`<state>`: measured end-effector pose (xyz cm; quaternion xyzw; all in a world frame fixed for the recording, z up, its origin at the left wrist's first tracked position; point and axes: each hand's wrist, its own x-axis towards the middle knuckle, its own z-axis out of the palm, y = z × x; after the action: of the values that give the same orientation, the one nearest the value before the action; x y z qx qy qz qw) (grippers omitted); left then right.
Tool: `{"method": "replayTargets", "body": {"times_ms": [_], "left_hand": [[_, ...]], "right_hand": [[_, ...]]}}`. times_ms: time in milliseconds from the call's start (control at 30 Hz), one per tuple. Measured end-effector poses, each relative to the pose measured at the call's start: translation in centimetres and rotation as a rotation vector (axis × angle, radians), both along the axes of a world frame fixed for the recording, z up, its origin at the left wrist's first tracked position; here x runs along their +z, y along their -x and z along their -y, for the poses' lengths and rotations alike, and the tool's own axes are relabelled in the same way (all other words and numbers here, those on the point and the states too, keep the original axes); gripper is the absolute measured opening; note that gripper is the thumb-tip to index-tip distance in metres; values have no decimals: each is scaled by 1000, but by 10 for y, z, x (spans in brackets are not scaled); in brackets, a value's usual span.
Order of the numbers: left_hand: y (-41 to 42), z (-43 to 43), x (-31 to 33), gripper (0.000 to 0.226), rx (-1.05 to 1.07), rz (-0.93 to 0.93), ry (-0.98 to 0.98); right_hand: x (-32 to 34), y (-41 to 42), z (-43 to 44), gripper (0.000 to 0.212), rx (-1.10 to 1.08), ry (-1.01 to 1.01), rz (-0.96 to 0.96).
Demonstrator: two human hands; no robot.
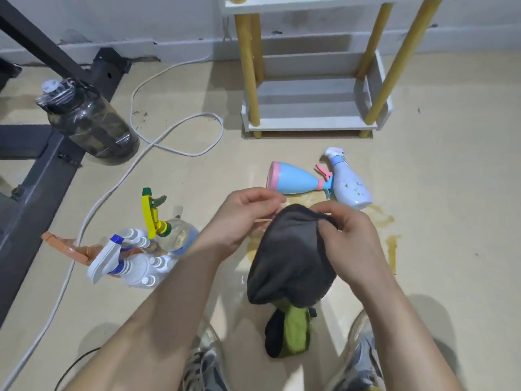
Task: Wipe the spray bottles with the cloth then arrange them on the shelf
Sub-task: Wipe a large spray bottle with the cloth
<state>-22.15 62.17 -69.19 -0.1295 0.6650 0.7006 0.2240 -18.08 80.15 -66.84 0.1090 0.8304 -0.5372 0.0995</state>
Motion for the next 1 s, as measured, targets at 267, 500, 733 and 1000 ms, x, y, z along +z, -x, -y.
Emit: {"method": "replayTargets", "body": {"times_ms": [267, 500, 733, 1000], "left_hand": [[103, -60, -80, 50, -601, -410, 1177], [153, -54, -121, 105, -923, -324, 1561], [94, -37, -107, 75, -354, 257, 712], [60, -44, -167, 53, 20, 236, 571]], "right_hand": [[-44, 48, -46, 35, -895, 1456, 394], [-97, 72, -54, 55, -564, 1116, 309], [-118, 103, -12, 21, -329, 491, 151], [-191, 127, 41, 70, 176, -333, 290]]}}
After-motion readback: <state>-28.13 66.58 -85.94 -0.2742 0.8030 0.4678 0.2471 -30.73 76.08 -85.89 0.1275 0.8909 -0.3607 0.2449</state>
